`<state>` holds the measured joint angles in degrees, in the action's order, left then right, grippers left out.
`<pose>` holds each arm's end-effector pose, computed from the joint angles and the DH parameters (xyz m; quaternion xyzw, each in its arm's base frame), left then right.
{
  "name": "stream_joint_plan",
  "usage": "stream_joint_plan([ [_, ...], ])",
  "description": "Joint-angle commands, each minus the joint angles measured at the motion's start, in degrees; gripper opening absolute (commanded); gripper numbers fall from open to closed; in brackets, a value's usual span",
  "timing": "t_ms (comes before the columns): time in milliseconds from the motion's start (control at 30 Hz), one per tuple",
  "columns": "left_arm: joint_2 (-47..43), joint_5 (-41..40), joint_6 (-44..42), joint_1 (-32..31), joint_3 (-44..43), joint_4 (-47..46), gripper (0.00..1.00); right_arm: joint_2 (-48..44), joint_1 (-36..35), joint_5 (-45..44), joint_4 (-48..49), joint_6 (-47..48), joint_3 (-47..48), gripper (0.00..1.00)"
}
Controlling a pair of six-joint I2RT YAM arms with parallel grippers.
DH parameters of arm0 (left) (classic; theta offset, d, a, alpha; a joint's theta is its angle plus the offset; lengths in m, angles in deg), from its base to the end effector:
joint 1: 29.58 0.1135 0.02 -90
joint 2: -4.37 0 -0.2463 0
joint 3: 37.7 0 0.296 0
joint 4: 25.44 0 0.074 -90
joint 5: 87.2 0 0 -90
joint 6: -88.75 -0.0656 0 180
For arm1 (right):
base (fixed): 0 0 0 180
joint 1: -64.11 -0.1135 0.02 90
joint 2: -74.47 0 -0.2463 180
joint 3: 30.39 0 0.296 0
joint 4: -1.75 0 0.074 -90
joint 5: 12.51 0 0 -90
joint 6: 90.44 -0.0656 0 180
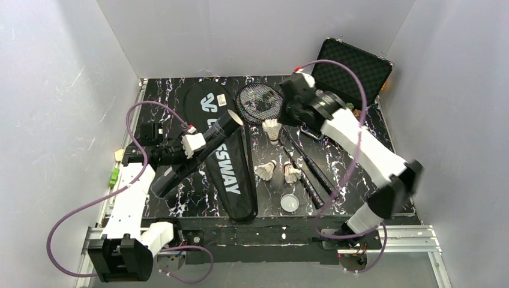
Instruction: Pack up the badminton gear
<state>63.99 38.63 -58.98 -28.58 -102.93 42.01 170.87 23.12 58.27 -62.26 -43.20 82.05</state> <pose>0.2507 -0.0340 0.2428 0.5043 0.7766 -0.1465 0.3480 0.3334 0.2611 0.3391 0.0741 0.9194 0.1200 0.3673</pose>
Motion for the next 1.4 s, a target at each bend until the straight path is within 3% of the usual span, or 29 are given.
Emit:
stream_joint_plan([
  [0, -4.9, 11.9, -10.8, -0.1, 1.8, 3.5, 0.13, -15.7, -0.2, 4.6, 7.4, -4.8, -9.9, 0.01],
  [200, -8.8, 20.3, -21.8, -2.0, 4.1, 10.7, 0.03, -35.6, -0.4, 9.1, 27.2, -13.5, -27.6, 0.01],
  [533, -10.1, 24.7, -24.7, -2.1, 3.7, 10.6, 0.01, -39.4, -9.7, 3.0, 42.6, -17.5, -34.1, 0.01],
  [867, -9.9, 23.6, -25.0, -2.1, 4.9, 10.3, 0.00, -40.7, -11.9, -2.8, 37.1, -12.7, -28.9, 0.01],
  [1367, -7.1, 25.7, -18.0, -2.2, 3.6, 5.6, 0.00, -44.2, -16.5, -2.2, 44.1, -14.7, -35.2, 0.01],
])
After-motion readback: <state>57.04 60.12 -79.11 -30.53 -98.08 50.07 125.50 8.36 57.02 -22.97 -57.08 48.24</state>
